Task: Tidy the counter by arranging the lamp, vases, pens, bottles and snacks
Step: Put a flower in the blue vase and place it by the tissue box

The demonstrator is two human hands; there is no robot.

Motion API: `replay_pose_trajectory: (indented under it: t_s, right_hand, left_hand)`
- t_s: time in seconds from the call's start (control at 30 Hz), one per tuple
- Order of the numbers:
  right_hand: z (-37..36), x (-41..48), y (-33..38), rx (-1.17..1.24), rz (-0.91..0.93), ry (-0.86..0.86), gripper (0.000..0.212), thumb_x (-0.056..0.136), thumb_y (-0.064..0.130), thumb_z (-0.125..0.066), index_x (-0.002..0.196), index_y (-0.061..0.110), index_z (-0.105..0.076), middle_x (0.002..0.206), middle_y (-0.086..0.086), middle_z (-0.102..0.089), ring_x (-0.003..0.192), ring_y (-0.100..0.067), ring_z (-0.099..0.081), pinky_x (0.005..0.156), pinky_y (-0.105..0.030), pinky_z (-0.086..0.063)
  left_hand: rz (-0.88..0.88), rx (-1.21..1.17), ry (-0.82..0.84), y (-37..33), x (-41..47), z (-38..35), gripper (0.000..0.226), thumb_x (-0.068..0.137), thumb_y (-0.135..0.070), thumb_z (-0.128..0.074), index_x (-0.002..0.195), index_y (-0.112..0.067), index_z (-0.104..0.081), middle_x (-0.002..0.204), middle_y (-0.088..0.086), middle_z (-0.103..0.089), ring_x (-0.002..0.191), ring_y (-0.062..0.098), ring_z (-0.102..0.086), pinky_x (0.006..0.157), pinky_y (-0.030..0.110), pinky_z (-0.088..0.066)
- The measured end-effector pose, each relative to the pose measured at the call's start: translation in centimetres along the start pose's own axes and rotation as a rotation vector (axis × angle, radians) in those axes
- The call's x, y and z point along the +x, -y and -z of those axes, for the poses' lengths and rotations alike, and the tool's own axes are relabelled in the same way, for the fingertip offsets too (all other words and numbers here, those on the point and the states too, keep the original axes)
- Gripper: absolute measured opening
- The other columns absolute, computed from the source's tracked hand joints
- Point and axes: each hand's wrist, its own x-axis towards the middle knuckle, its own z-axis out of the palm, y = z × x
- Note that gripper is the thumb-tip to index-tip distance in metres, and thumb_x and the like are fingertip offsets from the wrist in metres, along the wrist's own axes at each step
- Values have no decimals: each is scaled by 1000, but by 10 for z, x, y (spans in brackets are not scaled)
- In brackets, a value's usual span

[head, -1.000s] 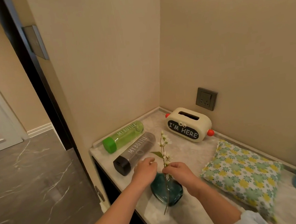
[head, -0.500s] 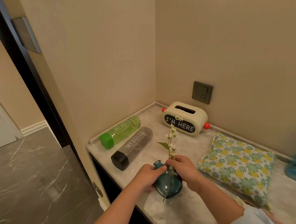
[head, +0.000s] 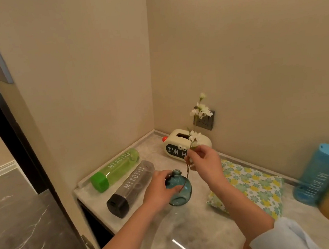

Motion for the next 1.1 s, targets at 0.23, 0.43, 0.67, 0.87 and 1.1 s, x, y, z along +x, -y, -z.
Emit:
replay_pose_trajectory:
  t_s: [0.23, 0.43, 0.67, 0.87, 1.1]
  right_hand:
    - [1, 20, 27, -46, 199, -139, 6, 91, 28, -63, 86, 31, -65, 83, 5, -72, 81, -13, -70, 77, -44, -59]
    - [-14, 23, 15, -197, 265, -138, 9, 90, 27, -64, 94, 21, -70, 81, 12, -67, 79, -7, -65, 74, -38, -57]
    - [-28, 20, -11, -250, 142, -56, 6, 89, 24, -66, 83, 23, -65, 77, 8, -68, 74, -12, -64, 67, -32, -53]
    - [-27, 14, -34, -213, -69, 23, 6, 82, 20, -71, 80, 15, -72, 76, 1, -71, 76, -15, -65, 71, -31, -51]
    - [-22, -3, -42, -43, -139, 158, 12, 88, 29, -69, 86, 18, -74, 83, 2, -73, 79, -6, -64, 66, -15, -47]
  left_hand:
    - [-59, 22, 36, 7, 15, -4, 58, 72, -35, -80, 123, -28, -54, 120, -8, -48, 106, 9, -55, 95, 29, -48]
    - [-112, 16, 53, 12, 18, -5, 57, 72, -34, -79, 123, -26, -54, 118, -8, -47, 103, 8, -56, 94, 28, -48]
    - [-134, 5, 100, 19, 20, -5, 58, 74, -32, -79, 126, -24, -54, 116, -10, -45, 104, 8, -54, 89, 19, -44]
    - [-117, -18, 125, 22, 21, -7, 58, 76, -30, -78, 128, -26, -53, 116, -13, -44, 108, 8, -54, 95, 24, -47]
    - [-96, -48, 114, 26, 21, -9, 61, 80, -24, -75, 135, -20, -49, 121, -11, -44, 114, 7, -51, 96, 18, -41]
